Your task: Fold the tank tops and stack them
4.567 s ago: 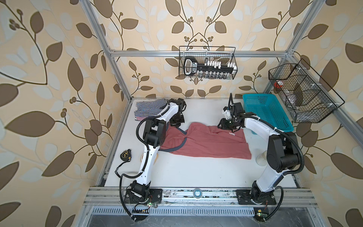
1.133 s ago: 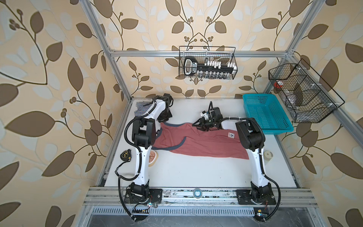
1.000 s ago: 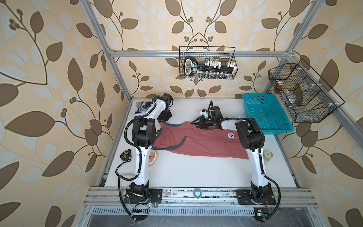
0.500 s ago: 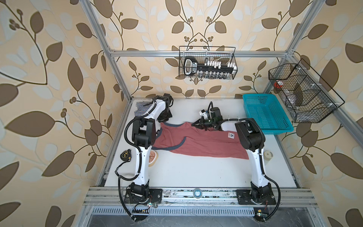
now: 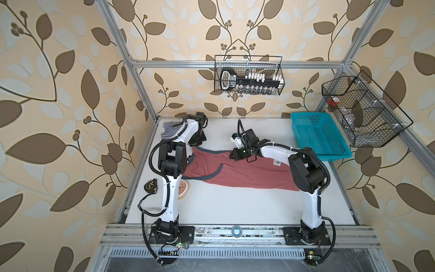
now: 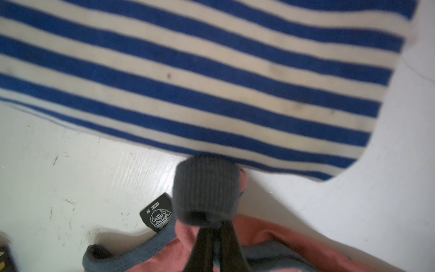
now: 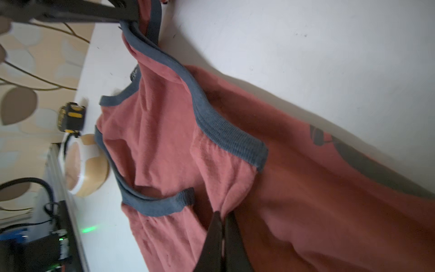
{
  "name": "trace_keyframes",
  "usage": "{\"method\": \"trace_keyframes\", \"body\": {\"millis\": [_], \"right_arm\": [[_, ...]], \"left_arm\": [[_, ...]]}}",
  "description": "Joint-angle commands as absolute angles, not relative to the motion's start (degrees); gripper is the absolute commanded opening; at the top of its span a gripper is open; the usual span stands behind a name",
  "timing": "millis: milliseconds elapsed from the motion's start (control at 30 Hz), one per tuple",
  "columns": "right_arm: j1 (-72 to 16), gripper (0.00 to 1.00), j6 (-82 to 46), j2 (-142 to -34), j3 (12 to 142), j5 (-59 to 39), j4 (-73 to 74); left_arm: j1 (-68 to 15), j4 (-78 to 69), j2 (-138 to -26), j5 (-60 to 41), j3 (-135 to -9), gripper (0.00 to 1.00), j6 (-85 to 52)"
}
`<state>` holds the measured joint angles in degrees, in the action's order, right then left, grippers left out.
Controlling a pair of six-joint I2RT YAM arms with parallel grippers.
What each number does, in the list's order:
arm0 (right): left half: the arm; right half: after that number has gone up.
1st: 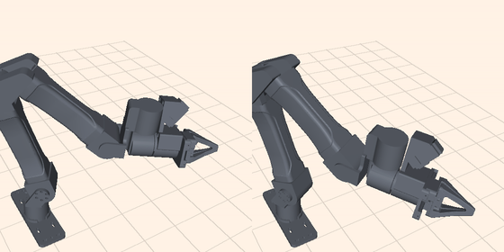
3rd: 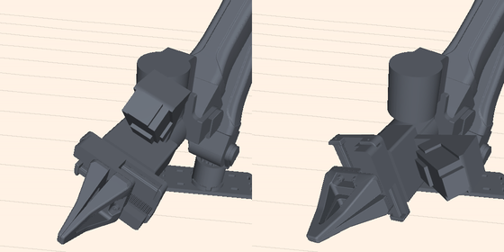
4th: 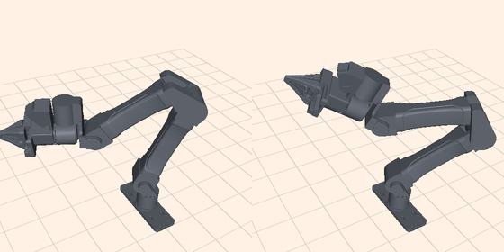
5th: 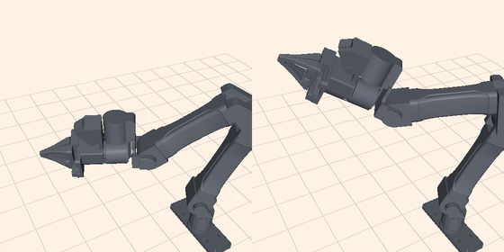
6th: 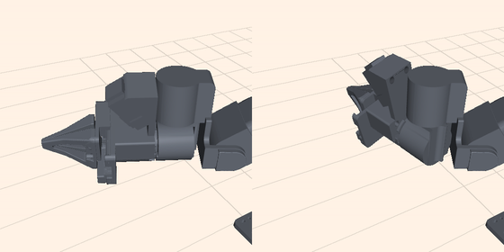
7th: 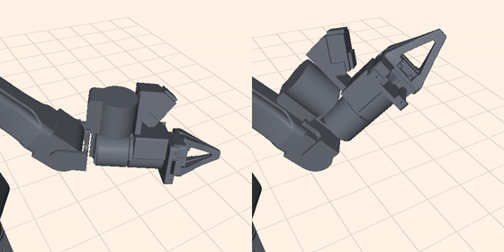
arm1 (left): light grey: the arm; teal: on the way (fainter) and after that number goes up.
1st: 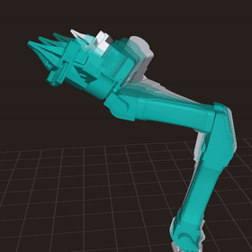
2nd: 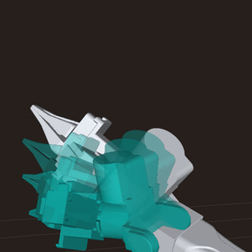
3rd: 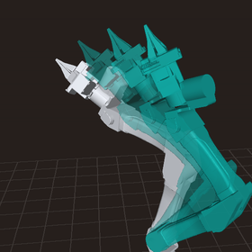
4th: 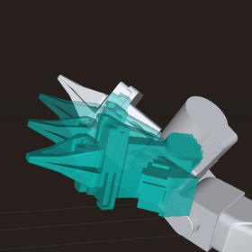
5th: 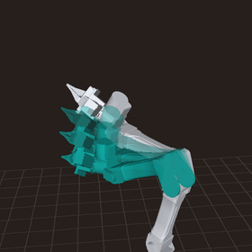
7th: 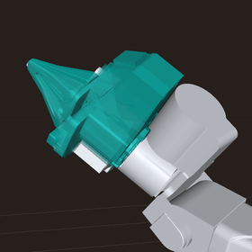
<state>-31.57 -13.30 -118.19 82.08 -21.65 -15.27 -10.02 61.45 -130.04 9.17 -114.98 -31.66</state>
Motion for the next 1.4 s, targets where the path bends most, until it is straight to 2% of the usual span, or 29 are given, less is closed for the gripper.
{"method": "trace_keyframes", "body": {"millis": [0, 200, 367, 467, 600, 767, 1100, 1367], "right_arm": [[-34.50, 0.00, -4.65, -116.63, 80.90, -10.83, -19.23], [-36.95, 0.22, -0.24, -116.08, 79.83, -6.70, -21.68], [-35.80, 0.30, -1.43, -112.79, 75.95, -11.20, -17.80], [-34.01, 0.31, -4.24, -110.74, 73.63, -15.97, -13.59], [-30.28, 0.31, -11.01, -110.51, 72.25, -23.57, -7.47], [-27.53, 0.30, -21.02, -113.98, 73.09, -29.09, -0.81], [-27.42, 0.27, -30.61, -123.22, 77.60, -34.15, 4.44], [-28.20, 0.26, -38.44, -124.33, 75.26, -40.58, 16.99]], "left_arm": [[-9.80, 63.11, -129.24, 9.16, -114.50, 0.11, -31.47], [-9.71, 62.94, -128.62, 9.38, -113.45, 0.23, -31.35], [-9.67, 63.01, -127.54, 9.55, -113.32, 0.33, -31.37], [-9.67, 63.27, -126.60, 10.36, -113.60, 0.39, -31.38], [-9.72, 63.72, -125.43, 11.02, -114.58, 0.42, -31.29], [-9.73, 64.08, -124.10, 11.05, -115.25, 0.42, -31.29], [-9.67, 64.68, -122.65, 12.21, -115.58, 0.43, -31.03], [-9.67, 65.17, -122.67, 12.34, -115.23, 0.43, -31.11]]}}
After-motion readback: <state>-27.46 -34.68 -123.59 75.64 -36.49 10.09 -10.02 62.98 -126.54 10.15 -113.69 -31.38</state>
